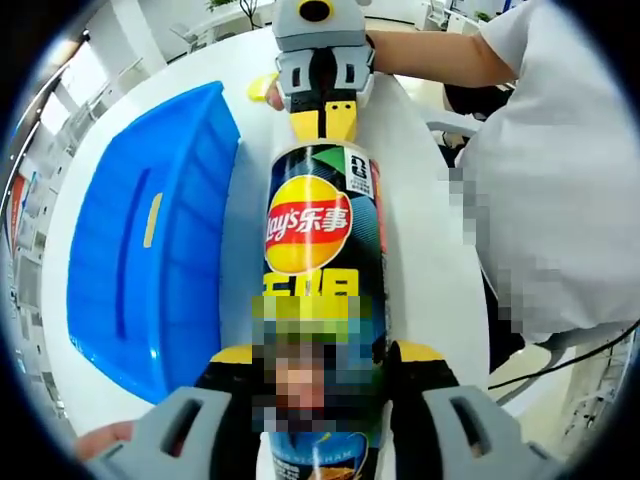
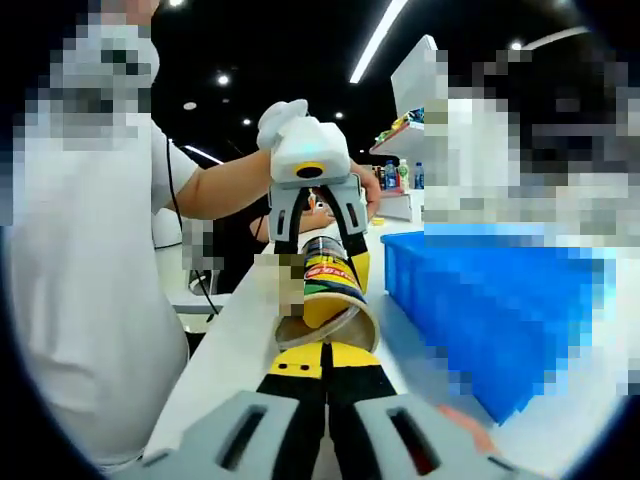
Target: Open the lid of the chip container on the table, take out the chips, place them into the box in front of the container, and close the lid
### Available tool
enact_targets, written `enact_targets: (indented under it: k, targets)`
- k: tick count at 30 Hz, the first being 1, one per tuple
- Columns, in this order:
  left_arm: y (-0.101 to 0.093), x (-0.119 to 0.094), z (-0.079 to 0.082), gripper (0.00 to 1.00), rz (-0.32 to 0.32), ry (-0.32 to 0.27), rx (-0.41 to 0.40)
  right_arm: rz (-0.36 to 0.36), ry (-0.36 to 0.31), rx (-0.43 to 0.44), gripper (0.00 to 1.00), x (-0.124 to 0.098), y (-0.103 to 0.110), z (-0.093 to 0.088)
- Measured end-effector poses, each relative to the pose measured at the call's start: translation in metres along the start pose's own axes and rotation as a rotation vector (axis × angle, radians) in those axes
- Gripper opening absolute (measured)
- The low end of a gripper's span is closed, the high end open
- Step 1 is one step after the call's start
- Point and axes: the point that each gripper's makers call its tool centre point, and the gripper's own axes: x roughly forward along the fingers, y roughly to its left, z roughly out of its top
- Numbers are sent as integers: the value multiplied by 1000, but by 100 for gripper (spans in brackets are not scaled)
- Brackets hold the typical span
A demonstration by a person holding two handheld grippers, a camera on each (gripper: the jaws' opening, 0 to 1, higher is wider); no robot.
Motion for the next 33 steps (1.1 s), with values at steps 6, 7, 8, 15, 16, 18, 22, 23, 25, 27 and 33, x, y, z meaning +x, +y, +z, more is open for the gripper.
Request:
enact_targets:
  k: [6, 7, 8, 15, 16, 18, 22, 23, 25, 27, 33]
  targets:
    - [0, 0, 0, 50, -1, -10, 0, 11, 44, -12, 1, 6, -1, -7]
    - [0, 0, 0, 50, -1, -16, -1, 11, 42, -11, 1, 6, 0, -8]
    - [0, 0, 1, 50, -1, -21, -1, 17, 38, -6, 1, 5, 1, -7]
    - [0, 1, 0, 50, -5, -8, 2, 13, 40, -17, 1, 5, 3, -6]
    - [0, 1, 0, 50, -6, -10, 2, 13, 40, -17, 1, 5, 3, -6]
    - [0, 0, 0, 50, -9, -14, 1, 8, 38, -16, 1, 4, 2, -5]
    - [0, 0, 0, 50, -8, -13, 3, -4, 43, -18, 1, 0, 0, -4]
    - [0, 0, 0, 50, -8, -14, 3, -11, 44, -16, 1, -3, -1, -4]
    - [0, 0, 1, 51, -6, -17, 7, -28, 37, -6, 1, -7, -3, -2]
    - [0, 0, 0, 51, 3, -11, 27, -36, 27, 1, 2, -12, -4, 0]
    - [8, -1, -6, 51, 36, 13, 116, -61, 23, 12, 2, -22, -5, 0]
